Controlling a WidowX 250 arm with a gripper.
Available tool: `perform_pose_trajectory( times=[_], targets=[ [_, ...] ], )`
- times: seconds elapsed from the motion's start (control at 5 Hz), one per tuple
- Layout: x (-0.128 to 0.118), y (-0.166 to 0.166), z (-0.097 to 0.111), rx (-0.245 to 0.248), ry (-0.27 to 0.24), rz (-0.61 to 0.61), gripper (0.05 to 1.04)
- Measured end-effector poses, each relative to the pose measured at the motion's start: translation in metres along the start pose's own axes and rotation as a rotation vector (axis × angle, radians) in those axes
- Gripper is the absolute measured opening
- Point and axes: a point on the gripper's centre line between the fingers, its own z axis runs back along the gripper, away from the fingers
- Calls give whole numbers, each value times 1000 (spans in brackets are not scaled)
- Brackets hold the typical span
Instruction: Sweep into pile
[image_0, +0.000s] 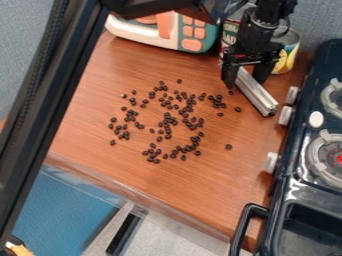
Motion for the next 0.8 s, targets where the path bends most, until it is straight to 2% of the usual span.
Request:
perform_pose_trajectory(
  times=[0.4,0.8],
  targets=[
    [-5,-3,-1,-20,31,5,999],
    [-3,-11,9,-44,32,19,999]
  ],
)
